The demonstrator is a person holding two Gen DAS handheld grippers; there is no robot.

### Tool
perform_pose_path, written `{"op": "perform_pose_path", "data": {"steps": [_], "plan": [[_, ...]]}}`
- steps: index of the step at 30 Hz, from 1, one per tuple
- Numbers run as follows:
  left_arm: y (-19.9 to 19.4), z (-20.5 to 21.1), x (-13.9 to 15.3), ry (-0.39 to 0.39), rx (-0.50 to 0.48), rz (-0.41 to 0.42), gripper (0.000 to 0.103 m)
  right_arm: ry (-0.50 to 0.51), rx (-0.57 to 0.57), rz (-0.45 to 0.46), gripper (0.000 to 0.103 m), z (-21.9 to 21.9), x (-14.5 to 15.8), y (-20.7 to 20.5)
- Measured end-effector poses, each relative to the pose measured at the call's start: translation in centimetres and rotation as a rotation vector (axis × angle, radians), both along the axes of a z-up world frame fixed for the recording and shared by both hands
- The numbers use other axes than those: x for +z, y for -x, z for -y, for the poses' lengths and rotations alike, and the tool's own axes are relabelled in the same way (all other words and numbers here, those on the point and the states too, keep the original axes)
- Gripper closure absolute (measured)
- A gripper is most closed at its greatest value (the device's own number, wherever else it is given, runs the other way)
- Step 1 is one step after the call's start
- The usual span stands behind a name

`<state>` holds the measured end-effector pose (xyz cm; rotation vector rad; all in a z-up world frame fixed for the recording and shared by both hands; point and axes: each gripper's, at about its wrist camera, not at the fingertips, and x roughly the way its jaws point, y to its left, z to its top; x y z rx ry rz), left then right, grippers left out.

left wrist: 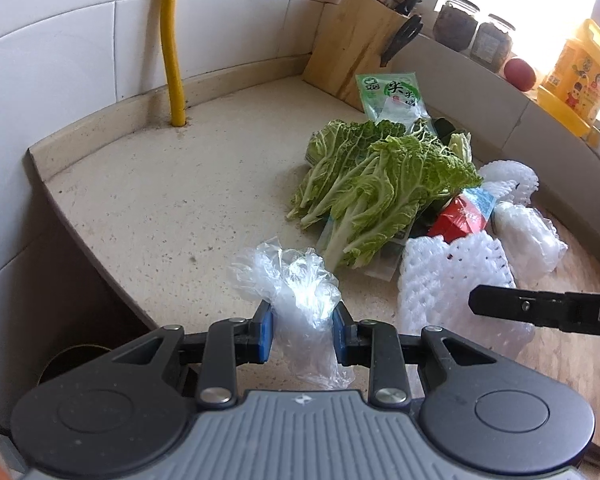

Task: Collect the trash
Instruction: 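Carry the plastic bag and foam net with both tools toward the trash bin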

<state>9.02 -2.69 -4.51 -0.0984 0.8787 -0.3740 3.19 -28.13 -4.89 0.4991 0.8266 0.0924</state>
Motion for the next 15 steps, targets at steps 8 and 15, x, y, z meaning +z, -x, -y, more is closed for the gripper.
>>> {"op": "perform_pose_path", "data": {"steps": [8, 15], "plan": [[0.1, -1.0, 1.1, 0.002, -0.032, 0.039, 0.076, 0.023, -0.002, 0.027, 0.085, -1.9, 0.7, -0.6], [0.1, -2.7, 1.6, -0.002, -0.023, 0.063, 0.076, 0.038, 0.017, 0.044, 0.085, -3.8, 1.2, -1.7]]}}
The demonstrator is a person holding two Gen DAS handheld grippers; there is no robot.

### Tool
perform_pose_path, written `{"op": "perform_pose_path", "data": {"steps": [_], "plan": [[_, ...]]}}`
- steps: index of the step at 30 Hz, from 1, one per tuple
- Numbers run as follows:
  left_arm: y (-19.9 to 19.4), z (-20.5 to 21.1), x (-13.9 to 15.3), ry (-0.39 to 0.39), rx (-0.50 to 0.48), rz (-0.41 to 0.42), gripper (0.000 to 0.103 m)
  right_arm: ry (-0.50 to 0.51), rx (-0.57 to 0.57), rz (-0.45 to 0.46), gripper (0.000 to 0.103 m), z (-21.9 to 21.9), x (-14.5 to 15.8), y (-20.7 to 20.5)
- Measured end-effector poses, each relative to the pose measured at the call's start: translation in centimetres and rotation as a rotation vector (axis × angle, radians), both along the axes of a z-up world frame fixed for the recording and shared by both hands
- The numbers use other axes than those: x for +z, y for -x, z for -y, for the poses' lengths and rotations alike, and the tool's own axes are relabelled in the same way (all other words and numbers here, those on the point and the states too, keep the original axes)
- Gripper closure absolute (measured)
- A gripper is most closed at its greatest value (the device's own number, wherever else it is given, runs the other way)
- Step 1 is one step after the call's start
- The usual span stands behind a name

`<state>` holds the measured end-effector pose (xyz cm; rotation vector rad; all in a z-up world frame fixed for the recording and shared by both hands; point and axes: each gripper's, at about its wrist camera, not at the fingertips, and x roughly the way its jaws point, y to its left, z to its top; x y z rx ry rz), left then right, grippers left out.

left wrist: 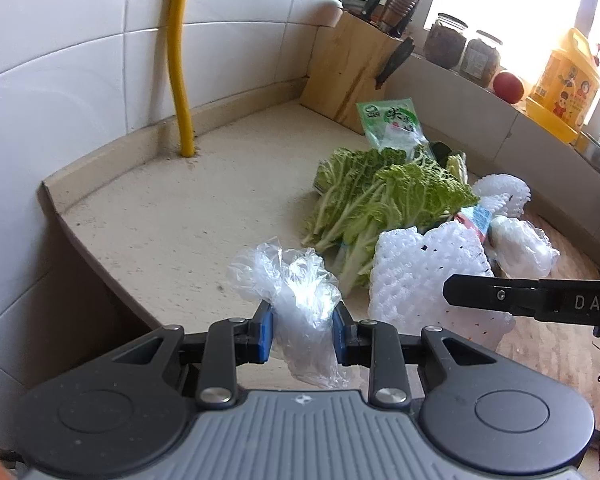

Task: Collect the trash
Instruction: 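Carry the plastic bag and foam net with both tools toward the trash bin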

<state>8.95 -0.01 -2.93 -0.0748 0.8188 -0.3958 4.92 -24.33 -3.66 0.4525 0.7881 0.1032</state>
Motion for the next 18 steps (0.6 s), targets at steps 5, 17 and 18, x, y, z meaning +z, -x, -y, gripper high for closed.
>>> {"op": "perform_pose_path", "data": {"steps": [5, 17, 18], "plan": [[-0.1, -1.6, -0.3, 0.001, 0.029, -0.003, 0.076, 0.007, 0.027, -0.010, 0.085, -1.5, -0.1, -1.0], [-0.1, -5.8, -0.9, -0.004, 0.110, -0.017, 0.076, 0.010, 0.119, -0.032, 0.085, -5.8, -0.8, -3.7], [-0.1, -6.1, -1.0, -0.006, 0.115, -0.018, 0.076, 0.011, 0.127, -0.034, 0.085, -6.2, -0.9, -3.9]]}}
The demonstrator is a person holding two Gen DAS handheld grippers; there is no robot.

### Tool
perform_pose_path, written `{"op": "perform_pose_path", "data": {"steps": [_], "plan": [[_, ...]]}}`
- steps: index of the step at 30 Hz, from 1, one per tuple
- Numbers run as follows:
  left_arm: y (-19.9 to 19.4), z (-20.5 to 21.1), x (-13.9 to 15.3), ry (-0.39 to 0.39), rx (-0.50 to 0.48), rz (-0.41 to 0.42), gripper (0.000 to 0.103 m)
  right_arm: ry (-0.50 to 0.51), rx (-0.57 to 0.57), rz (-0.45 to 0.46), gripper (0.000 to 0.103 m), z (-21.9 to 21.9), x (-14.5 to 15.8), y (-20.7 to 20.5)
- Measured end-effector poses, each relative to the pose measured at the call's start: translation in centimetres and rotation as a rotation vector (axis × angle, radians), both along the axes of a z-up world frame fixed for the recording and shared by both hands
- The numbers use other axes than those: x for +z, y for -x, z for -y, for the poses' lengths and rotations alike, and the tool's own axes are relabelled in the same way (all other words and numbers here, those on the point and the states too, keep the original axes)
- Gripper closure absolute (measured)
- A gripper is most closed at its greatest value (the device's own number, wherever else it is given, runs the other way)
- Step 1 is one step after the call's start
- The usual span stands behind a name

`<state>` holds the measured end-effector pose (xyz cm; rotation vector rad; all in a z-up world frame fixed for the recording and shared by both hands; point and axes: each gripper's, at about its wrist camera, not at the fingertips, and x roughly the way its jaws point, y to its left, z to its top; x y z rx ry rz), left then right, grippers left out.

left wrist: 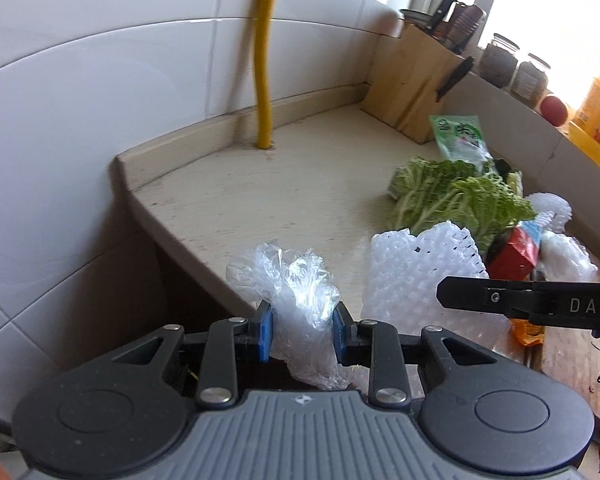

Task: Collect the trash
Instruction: 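Carry the plastic bag and foam net with both tools toward the trash bin, then open the left tool over the bin while the right tool releases the foam net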

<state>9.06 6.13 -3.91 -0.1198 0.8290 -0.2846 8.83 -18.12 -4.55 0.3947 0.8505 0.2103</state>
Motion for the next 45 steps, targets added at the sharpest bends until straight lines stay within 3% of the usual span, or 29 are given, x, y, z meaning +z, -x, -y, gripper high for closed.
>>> {"op": "perform_pose_path", "data": {"steps": [31, 45], "plan": [[0.7, -8.7, -2.2, -0.034, 0.141, -0.047, 0.076, 0.017, 0.198, -0.083, 0.085, -10.7, -3.5, -4.3], [0.1, -11.0, -5.2, -0.091, 0.201, -0.150, 0.072, 0.068, 0.252, -0.156, 0.082, -14.6, -6.6, -6.1]]}}
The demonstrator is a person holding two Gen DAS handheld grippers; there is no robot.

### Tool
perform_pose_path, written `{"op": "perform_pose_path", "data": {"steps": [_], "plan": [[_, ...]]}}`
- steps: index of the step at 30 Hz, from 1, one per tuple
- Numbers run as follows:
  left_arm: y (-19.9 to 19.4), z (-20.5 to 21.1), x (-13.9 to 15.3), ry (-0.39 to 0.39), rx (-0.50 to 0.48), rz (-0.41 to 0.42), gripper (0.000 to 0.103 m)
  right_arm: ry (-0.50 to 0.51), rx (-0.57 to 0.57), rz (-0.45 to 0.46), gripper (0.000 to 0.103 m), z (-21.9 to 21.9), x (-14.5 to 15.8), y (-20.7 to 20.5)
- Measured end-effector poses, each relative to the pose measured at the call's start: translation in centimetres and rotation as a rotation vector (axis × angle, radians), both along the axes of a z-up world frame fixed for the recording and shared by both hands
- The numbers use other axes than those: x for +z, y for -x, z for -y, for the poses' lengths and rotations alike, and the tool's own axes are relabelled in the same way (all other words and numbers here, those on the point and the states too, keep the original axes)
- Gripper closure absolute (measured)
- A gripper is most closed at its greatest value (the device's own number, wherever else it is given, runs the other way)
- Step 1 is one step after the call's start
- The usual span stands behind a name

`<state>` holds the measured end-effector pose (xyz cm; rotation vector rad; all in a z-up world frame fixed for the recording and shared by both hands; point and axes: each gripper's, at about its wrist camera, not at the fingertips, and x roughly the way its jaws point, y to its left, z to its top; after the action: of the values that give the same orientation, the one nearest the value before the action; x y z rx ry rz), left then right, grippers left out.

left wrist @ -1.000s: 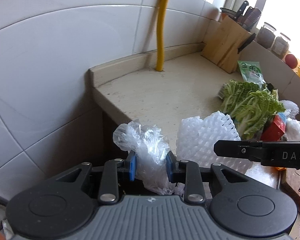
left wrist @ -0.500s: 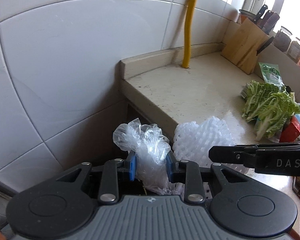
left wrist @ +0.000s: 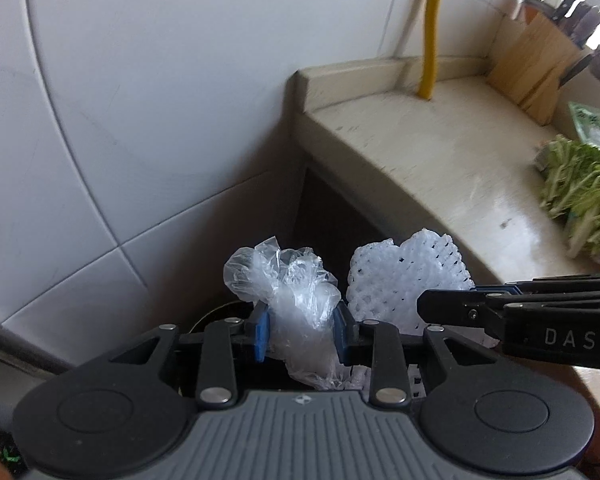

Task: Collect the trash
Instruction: 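Open the left tool over the bin while the right tool releases the foam net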

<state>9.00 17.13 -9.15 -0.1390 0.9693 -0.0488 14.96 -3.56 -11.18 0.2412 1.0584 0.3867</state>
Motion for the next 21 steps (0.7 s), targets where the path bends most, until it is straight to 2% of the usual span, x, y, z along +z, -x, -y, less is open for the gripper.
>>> {"op": "perform_pose_path", "data": {"steps": [4, 7, 13, 21], "plan": [[-0.3, -0.5, -0.8, -0.010, 0.017, -0.022, 0.067, 0.006, -0.003, -0.036, 0.076, -0.7, -1.3, -1.0], [-0.4, -0.9, -1.5, -0.013, 0.033, -0.046, 0.064, 0.025, 0.000, -0.050, 0.075, -1.2, -2.3, -1.5], [-1.2, -1.6, -3.3, -0.012, 0.052, -0.100, 0.064, 0.044, 0.014, -0.083, 0.075, -2.6, -4.7, -2.6], [-1.7, -2.6, -5.0, -0.037, 0.095, -0.162, 0.064, 0.042, 0.030, -0.187, 0.073, -4.0, -8.3, -3.7]]}}
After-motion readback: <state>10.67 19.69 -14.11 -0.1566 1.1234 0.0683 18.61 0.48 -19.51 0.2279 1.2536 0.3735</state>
